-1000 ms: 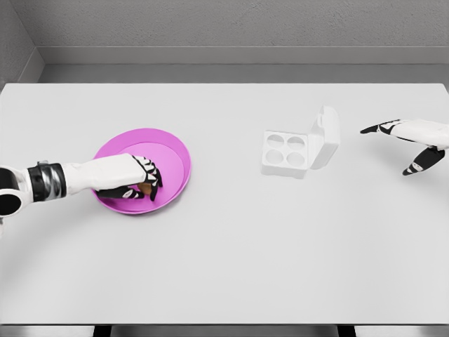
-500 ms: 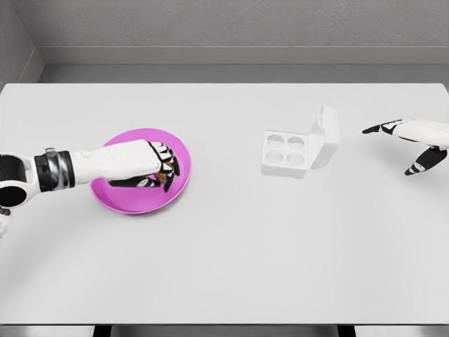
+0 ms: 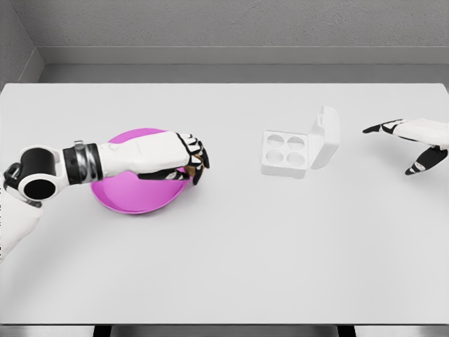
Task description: Pack egg into the box and close the box lid
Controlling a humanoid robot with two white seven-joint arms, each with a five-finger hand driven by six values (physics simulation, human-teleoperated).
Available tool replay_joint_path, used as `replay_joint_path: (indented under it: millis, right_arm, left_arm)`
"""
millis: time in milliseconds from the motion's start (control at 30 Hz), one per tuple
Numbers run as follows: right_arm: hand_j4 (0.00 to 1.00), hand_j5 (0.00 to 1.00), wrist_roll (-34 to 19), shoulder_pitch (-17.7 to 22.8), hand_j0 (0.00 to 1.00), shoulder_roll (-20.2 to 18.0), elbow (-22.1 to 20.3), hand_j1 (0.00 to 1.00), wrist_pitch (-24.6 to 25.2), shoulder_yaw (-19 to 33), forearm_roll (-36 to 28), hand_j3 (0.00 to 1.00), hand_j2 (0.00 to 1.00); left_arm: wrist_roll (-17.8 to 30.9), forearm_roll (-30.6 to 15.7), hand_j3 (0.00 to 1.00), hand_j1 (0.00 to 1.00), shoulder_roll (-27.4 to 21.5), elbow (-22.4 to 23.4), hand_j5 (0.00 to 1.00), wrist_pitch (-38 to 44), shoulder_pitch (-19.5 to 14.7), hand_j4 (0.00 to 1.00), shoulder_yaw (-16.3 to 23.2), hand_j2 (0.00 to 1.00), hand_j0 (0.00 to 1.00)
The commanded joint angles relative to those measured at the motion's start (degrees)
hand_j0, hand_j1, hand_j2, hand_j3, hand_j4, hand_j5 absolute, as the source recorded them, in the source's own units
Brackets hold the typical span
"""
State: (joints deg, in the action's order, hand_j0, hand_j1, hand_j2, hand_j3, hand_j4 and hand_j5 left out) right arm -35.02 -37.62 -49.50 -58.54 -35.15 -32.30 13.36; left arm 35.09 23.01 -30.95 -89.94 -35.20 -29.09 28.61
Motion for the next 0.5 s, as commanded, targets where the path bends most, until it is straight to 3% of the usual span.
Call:
replay_joint_path:
  millis: [0, 267, 467]
  right_arm:
    - [1.00, 1.00, 0.0, 0.0, 1.00, -0.1, 0.0, 1.00, 0.1, 0.0, -0.3, 1.00, 1.00]
    - [1.00, 1.00, 0.0, 0.0, 1.00, -0.1, -0.1, 1.00, 0.1, 0.0, -0.3, 1.00, 1.00]
    - [1.00, 1.00, 0.0, 0.0, 1.00, -0.1, 0.0, 1.00, 0.1, 0.0, -0.3, 1.00, 1.00]
  left_arm:
    - [-0.1, 0.2, 0.35, 0.35, 1.5, 0.0, 0.35, 0.2, 0.0, 0.35, 0.0, 0.35, 0.35]
    - [-0.1, 1.4, 0.35, 0.35, 5.5, 0.9, 0.35, 0.2, -2.6, 0.35, 1.7, 0.35, 0.35]
    - [-0.1, 2.5, 0.36, 0.36, 9.1, 4.9, 0.36, 0.2, -4.5, 0.36, 2.6, 0.36, 0.36]
